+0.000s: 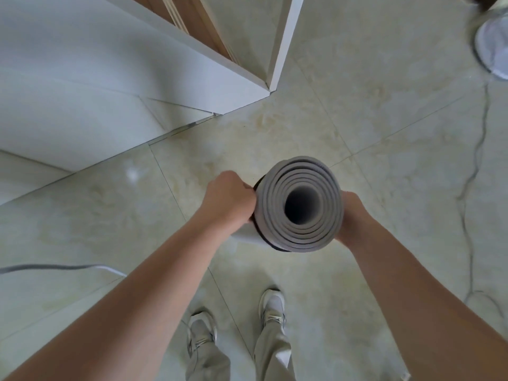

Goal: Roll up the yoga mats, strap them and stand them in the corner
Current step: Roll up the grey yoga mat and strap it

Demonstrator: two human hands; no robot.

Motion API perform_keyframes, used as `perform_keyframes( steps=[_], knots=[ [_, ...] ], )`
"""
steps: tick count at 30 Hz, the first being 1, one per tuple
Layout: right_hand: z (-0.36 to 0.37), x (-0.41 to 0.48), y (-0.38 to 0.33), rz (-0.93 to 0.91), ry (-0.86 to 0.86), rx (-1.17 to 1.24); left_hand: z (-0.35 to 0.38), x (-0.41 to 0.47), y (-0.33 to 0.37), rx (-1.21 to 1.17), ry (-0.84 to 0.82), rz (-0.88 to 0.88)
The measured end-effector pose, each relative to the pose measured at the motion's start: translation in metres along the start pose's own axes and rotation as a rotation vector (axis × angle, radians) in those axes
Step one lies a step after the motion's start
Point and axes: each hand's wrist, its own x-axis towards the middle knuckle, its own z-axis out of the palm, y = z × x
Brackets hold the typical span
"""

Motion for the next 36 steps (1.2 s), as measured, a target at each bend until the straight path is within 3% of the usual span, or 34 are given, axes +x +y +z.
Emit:
perform_keyframes(
  steps=[3, 8, 11, 16, 25, 31, 34, 36],
  knots=[
    [-0.021, 0.002, -0.007, -0.054, 0.073, 0.023, 0.023, 0.004, 0.013, -0.061, 0.012, 0.050],
    [-0.057, 0.020, -0.008, -0.133, 0.126, 0.020, 0.062, 0.038, 0.023, 0.032, 0.045, 0.144],
    [-0.067, 0.041, -0.005, -0.163, 0.248, -0.043, 0.076, 0.076, 0.026, 0.117, 0.097, 0.203],
    [-0.056, 0.103, 0.031, 0.019, 0.409, 0.084, 0.100, 0.134, -0.009, 0.267, 0.104, 0.241],
    [-0.048, 0.167, 0.109, 0.200, 0.411, 0.335, 0.138, 0.191, -0.069, 0.279, 0.059, 0.166],
    [-0.034, 0.161, 0.141, 0.202, 0.374, 0.048, 0.138, 0.176, -0.087, 0.201, 0.027, 0.047],
    [-0.031, 0.138, 0.128, 0.092, 0.313, 0.039, 0.127, 0.152, -0.075, 0.009, 0.015, -0.008],
    [-0.041, 0.108, 0.106, -0.143, 0.285, -0.061, 0.117, 0.125, -0.059, -0.094, -0.032, 0.025]
  ],
)
